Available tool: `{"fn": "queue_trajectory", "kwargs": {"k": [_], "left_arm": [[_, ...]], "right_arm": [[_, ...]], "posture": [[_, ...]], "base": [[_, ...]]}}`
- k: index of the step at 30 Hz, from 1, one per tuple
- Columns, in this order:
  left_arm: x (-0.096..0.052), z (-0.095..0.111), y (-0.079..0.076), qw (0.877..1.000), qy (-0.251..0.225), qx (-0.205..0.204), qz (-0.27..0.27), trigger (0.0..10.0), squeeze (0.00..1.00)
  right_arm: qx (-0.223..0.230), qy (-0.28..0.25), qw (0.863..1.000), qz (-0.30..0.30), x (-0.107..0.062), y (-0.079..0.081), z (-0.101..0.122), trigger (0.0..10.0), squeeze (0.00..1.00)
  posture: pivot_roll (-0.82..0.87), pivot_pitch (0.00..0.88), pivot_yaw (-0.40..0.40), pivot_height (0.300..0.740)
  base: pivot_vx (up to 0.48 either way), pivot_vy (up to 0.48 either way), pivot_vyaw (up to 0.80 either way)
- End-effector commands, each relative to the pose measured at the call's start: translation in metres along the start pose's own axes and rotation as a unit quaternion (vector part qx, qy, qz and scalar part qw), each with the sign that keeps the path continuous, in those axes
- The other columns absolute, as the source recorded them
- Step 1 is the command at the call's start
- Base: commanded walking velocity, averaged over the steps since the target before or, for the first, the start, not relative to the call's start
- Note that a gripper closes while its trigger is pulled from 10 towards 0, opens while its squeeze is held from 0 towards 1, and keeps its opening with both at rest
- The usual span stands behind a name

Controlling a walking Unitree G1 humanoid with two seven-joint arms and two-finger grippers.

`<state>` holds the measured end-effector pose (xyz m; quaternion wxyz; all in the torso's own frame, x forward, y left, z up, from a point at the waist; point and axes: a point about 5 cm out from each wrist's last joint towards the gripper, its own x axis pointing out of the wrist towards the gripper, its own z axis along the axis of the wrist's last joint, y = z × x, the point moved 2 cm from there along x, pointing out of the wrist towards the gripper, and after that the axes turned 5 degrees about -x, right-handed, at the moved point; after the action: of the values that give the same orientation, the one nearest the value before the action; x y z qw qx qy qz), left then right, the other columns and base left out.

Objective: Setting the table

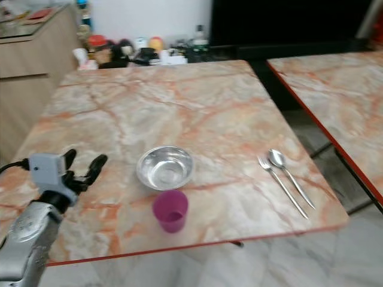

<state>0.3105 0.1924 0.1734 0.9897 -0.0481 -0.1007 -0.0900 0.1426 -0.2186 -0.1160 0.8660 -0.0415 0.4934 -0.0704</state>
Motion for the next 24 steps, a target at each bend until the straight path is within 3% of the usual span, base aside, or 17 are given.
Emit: {"fn": "queue_trajectory", "kwargs": {"k": [1, 7, 11, 15, 24], "left_arm": [[-0.003, 0.002, 0.008, 1.0, 0.005, 0.001, 0.012, 10.0, 0.0], [-0.002, 0.003, 0.012, 1.0, 0.008, -0.013, 0.023, 10.0, 0.0], [-0.002, 0.006, 0.017, 0.999, 0.006, -0.019, 0.036, 10.0, 0.0], [-0.002, 0.007, 0.024, 0.998, 0.001, -0.026, 0.053, 10.0, 0.0], [-0.002, 0.015, 0.026, 0.998, -0.004, -0.045, 0.052, 10.0, 0.0]], "right_arm": [[0.004, 0.007, 1.0, 0.007, -0.001, 0.004, -0.007, 10.0, 0.0], [-0.002, 0.008, 1.0, 0.01, -0.002, 0.004, -0.009, 10.0, 0.0], [-0.002, 0.008, 1.0, 0.017, -0.002, 0.016, -0.008, 10.0, 0.0], [-0.004, 0.01, 1.0, 0.023, -0.002, 0.028, -0.01, 10.0, 0.0], [-0.015, 0.005, 0.999, 0.029, -0.003, 0.033, -0.009, 10.0, 0.0]], "posture": [[0.03, 0.14, 0.01, 0.74], [0.03, 0.145, 0.013, 0.74], [0.03, 0.15, 0.014, 0.74], [0.03, 0.154, 0.015, 0.74], [0.04, 0.155, 0.016, 0.74]], "base": [[0.0, 0.0, -0.76], [0.0, 0.0, -0.76], [0.0, 0.0, -0.76], [0.0, -0.457, -0.75], [0.0, 0.0, 0.0]]}}
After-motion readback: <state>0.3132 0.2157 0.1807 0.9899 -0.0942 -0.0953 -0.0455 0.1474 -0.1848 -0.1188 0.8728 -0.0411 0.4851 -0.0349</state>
